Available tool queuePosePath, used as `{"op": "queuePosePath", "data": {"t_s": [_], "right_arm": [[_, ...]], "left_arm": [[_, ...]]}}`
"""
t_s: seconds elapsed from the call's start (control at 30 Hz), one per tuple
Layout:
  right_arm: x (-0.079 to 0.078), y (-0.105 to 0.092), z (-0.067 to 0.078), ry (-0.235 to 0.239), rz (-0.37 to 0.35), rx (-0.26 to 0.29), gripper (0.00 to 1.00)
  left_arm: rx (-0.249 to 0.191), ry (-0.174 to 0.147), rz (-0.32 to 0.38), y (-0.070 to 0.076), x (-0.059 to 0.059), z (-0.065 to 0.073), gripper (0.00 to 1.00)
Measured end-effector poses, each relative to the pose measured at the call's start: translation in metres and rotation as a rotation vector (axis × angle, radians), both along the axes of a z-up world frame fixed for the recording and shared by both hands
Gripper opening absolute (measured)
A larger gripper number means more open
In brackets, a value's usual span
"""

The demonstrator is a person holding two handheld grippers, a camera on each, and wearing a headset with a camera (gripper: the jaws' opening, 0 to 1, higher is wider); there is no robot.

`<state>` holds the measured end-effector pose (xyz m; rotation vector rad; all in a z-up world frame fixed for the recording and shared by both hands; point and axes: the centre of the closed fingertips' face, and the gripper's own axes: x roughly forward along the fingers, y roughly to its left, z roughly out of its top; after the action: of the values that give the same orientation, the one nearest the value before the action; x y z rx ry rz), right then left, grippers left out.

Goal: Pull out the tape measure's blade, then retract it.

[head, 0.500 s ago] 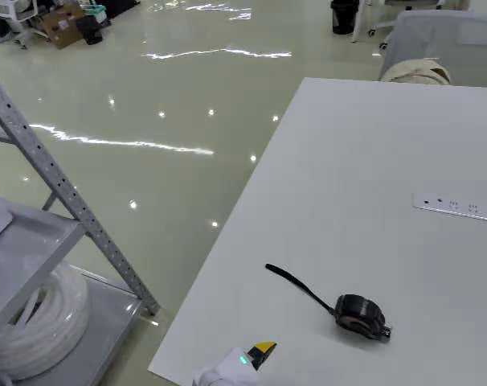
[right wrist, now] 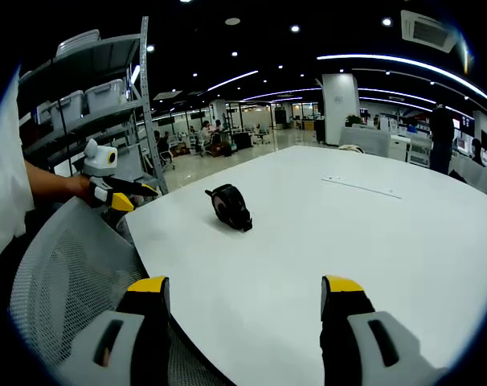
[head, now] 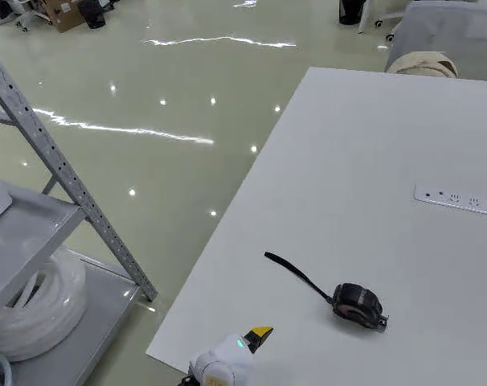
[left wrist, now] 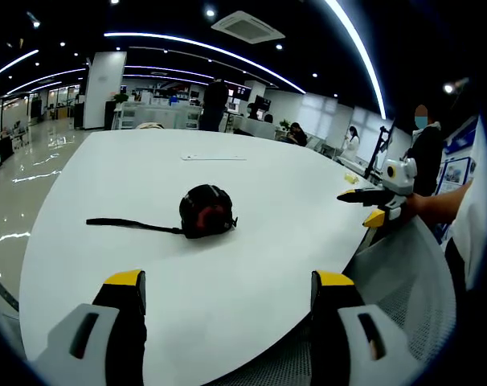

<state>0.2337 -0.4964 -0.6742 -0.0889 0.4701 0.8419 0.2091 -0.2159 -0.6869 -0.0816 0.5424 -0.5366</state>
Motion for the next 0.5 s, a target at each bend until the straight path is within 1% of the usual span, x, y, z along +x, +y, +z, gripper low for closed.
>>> {"op": "queuePosePath", "data": {"t_s": [0.5], "right_arm": [[-0.0002, -0.0031, -0.0006, 0.000, -0.001, -0.001, 0.77]], "left_arm": [[-0.003, 0.004, -0.002, -0.0015, 0.0001, -0.0006, 0.83]]}}
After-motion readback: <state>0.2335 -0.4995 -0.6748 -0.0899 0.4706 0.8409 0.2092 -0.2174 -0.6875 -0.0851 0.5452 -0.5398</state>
